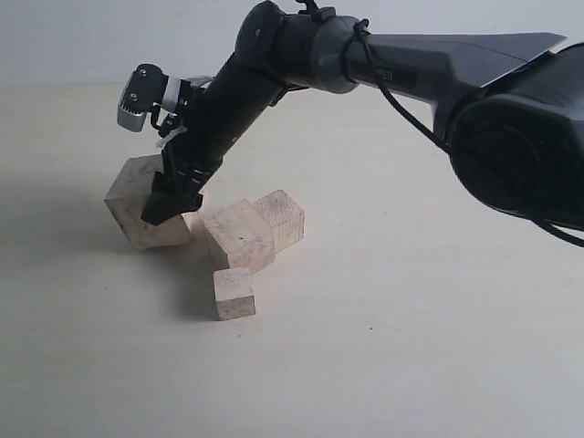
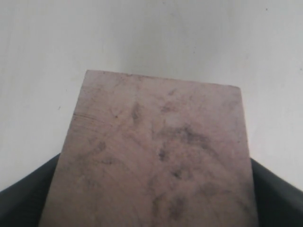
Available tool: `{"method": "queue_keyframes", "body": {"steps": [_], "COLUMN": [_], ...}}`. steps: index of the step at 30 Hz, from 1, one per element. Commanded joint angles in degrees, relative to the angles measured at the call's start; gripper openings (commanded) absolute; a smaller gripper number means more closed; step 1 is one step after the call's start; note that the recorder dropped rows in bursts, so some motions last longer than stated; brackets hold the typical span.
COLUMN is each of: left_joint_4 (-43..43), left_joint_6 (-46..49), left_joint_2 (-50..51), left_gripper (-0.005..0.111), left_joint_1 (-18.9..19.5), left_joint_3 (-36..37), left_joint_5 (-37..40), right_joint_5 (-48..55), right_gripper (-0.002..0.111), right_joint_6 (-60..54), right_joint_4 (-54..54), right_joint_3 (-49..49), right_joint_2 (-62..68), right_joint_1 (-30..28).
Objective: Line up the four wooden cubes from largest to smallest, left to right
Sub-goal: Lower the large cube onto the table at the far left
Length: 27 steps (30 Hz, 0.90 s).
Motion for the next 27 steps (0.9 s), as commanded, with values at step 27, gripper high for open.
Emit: {"method": "queue_keyframes", "body": {"steps": [27], "left_joint_4": [-0.4], "left_joint_6": [-0.2], "left_joint_2": [-0.3], "left_gripper": [0.0], "left_joint_1": [0.1], "left_joint_3": [0.1], "left_joint_5": [-0.6], "right_joint_5": [1.3], "right_gripper": [0.012], "right_joint_6": [-12.0], "right_joint_4": [3.1], "right_joint_3": [-0.4], "right_joint_2": [2.7], "right_joint_1": [-4.2]}}
